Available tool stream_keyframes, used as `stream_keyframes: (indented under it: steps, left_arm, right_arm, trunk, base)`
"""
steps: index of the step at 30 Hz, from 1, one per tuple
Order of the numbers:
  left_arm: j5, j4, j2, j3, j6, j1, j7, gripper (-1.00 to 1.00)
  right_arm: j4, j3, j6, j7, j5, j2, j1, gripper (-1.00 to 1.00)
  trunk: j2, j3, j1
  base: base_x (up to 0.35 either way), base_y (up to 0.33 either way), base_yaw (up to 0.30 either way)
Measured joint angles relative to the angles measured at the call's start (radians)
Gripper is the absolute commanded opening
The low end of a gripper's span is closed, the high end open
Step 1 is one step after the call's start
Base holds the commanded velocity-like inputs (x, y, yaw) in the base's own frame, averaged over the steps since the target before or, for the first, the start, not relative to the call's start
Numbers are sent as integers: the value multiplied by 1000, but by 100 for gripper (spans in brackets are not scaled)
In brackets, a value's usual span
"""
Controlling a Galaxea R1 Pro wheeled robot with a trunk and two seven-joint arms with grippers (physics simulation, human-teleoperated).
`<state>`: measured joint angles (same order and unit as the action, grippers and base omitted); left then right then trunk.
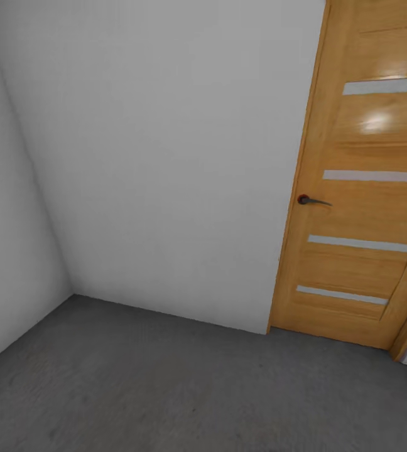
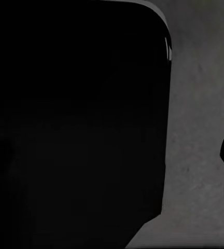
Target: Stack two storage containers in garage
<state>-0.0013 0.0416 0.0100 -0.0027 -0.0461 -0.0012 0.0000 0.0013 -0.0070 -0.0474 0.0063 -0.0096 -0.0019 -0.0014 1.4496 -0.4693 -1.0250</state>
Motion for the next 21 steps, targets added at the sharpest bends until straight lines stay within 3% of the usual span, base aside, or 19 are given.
stream_keyframes:
  steps: [21]
  left_arm:
    - [0,0,0,0,0,0,0,100]
  right_arm:
    - [0,-1,-3,3,1,-2,0,100]
  trunk:
    - [0,0,0]
  base:
    - [0,0,-297]
